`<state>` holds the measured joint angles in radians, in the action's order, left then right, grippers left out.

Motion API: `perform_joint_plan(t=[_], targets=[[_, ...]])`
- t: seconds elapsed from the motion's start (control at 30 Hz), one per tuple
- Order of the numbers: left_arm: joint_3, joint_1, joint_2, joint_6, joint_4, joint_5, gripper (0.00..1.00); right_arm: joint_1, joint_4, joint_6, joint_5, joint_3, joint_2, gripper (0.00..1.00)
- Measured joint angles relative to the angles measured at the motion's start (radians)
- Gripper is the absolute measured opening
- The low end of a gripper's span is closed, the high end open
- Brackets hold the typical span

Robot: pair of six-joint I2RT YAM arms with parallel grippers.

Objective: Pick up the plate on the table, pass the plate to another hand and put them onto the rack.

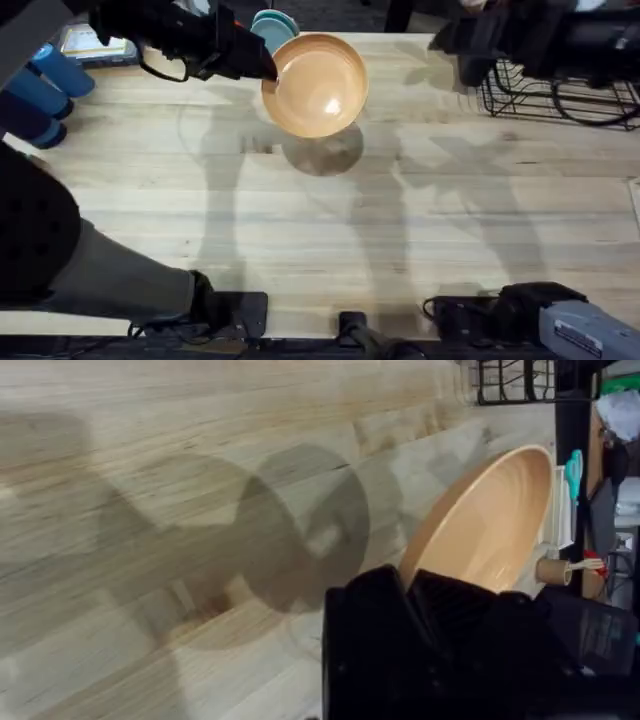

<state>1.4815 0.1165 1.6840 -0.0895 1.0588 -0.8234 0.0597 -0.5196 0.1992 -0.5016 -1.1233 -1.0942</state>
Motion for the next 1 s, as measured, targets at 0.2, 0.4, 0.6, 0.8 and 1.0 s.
perform_joint_plan(t=[0.2,0.4,0.6,0.8,1.0], targets=[[0.0,0.0,0.0,0.0,0.0,0.0,0.041,0.084,0.083,0.031,-0.02,0.0,-0.011,0.992],[0.0,0.0,0.0,0.0,0.0,0.0,0.041,0.14,0.096,0.038,-0.02,0.0,-0.037,0.992],[0.0,0.0,0.0,0.0,0.0,0.0,0.041,0.268,0.096,0.098,0.101,0.0,-0.125,0.992],[0.0,0.0,0.0,0.0,0.0,0.0,0.041,0.39,0.096,0.26,0.351,0.0,-0.128,0.992],[0.0,0.0,0.0,0.0,0.0,0.0,0.041,0.392,0.096,0.355,0.357,0.0,-0.128,0.992]])
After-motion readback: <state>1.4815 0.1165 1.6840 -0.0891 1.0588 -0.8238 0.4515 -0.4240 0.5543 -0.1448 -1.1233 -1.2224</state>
